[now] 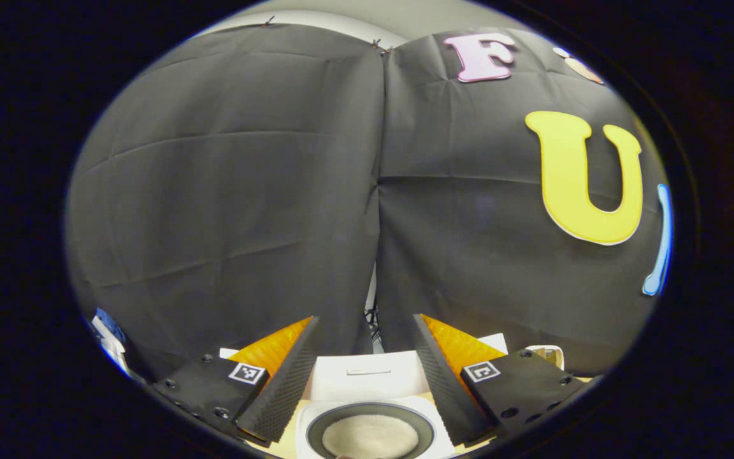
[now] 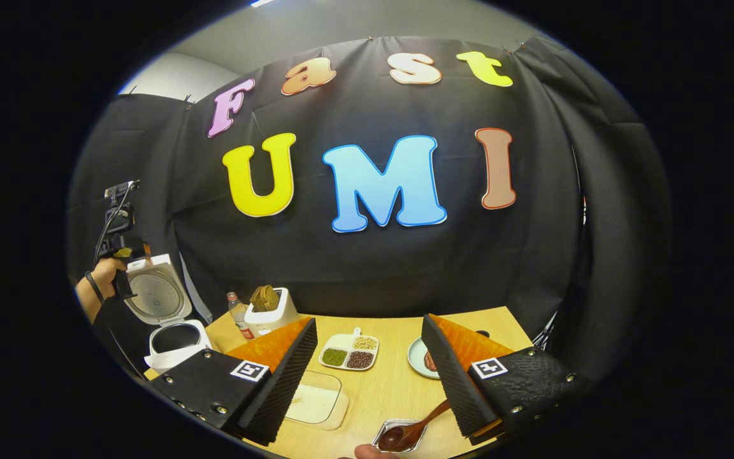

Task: Close the left gripper, press the button to open the rice cooker; take a wooden spoon from the chopstick holder with the right hand, scoop a spoonful of rice and pour it into the rice cooker, then put the wooden spoon back into the chopstick holder.

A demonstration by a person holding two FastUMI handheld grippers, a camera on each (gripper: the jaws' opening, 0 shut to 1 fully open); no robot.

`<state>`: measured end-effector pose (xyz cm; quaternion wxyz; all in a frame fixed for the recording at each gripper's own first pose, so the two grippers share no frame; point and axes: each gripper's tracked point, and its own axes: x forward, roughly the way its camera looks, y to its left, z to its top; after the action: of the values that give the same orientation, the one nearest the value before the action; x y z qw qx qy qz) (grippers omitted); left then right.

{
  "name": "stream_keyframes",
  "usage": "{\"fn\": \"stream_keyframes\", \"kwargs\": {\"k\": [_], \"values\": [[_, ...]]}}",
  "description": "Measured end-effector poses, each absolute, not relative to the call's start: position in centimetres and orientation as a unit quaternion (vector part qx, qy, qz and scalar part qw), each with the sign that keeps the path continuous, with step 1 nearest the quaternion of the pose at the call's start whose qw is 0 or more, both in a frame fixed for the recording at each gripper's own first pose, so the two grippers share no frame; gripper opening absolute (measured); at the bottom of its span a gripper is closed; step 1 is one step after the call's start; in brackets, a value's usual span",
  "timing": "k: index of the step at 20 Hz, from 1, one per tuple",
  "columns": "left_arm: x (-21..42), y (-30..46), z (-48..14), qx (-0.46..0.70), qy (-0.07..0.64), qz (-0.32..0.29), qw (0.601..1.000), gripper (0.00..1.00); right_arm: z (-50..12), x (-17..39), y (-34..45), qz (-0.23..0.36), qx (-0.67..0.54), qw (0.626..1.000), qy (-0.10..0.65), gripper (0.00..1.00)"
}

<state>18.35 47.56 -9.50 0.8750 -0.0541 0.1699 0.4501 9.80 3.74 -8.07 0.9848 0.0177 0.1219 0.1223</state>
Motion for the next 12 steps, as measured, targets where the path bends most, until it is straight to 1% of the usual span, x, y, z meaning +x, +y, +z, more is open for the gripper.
{"fn": "stream_keyframes", "kwargs": {"k": [5, 6, 9, 10, 11, 12], "values": [[18.0, 47.1, -9.5, -0.047, 0.164, 0.454, 0.875, 0.97, -7.6, 9.1, 4.0, 0.137, 0.009, 0.984, 0.117, 1.00], [18.0, 46.9, -9.6, -0.049, 0.165, 0.453, 0.875, 1.00, -7.4, 8.9, 4.0, 0.140, 0.009, 0.983, 0.116, 1.00], [17.7, 46.1, -9.8, -0.049, 0.167, 0.448, 0.877, 1.00, -7.2, 8.5, 3.9, 0.144, 0.006, 0.983, 0.112, 1.00], [17.6, 45.8, -10.0, -0.051, 0.168, 0.447, 0.877, 0.98, -6.9, 8.4, 3.8, 0.143, 0.006, 0.984, 0.107, 1.00], [17.5, 45.6, -10.2, -0.051, 0.168, 0.445, 0.878, 1.00, -6.5, 8.3, 3.8, 0.142, 0.007, 0.985, 0.099, 1.00], [17.4, 45.4, -10.3, -0.052, 0.170, 0.443, 0.878, 0.97, -6.1, 8.1, 3.7, 0.139, 0.009, 0.986, 0.091, 1.00]]}}
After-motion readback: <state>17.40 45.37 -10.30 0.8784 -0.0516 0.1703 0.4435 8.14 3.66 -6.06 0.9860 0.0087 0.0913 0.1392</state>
